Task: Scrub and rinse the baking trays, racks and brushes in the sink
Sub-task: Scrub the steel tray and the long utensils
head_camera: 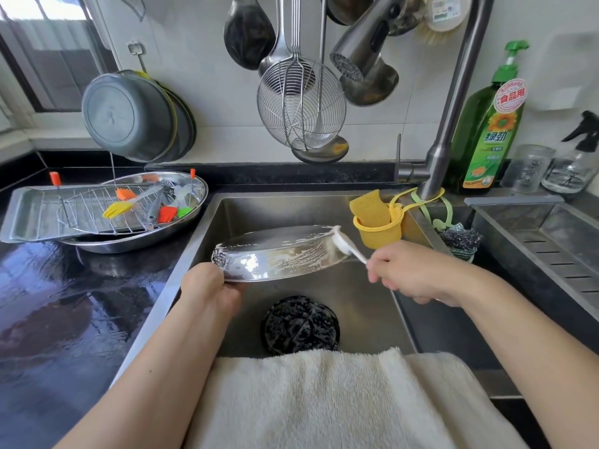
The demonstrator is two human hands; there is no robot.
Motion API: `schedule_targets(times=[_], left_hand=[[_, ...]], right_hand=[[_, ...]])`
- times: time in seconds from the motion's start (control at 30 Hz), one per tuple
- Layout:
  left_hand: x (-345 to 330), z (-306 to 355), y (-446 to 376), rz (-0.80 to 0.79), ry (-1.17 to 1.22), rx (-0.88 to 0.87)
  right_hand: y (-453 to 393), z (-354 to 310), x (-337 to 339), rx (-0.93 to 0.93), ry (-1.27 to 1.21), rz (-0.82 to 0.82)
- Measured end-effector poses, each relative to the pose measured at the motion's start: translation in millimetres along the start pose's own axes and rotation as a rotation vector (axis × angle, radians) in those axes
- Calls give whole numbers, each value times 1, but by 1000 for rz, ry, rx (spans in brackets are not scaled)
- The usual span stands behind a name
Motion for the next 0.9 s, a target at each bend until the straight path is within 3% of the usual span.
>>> schedule_targets(times=[0.1,0.23,0.4,0.57,0.73,0.9], left_hand=[[-1,4,9,12,-31,-76],[-10,-2,21,-32,-10,-39],[-11,-8,25,-24,55,-38],[-29,-3,55,-119,-31,-219],[-32,-8,55,-175,-39,-210],[-24,-4,41,-148,16,-86]], right_hand=[[-1,-7,-7,47,-1,-8],[0,-12,-1,46,59,81],[20,-51,-46,225,146,-51],[7,-46,-31,149,243,135],[12,-72,-59,281,279,87],[3,-25,-11,69,385,122]])
Point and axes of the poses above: each hand's wrist, its own y-axis away from the middle knuckle, its own x-axis out of the back of the hand, z = x × y, the point moved 9 cm from there along -y, towards the middle knuckle, and after that the axes turned 6 degrees about -y, right-handed, at the moved point
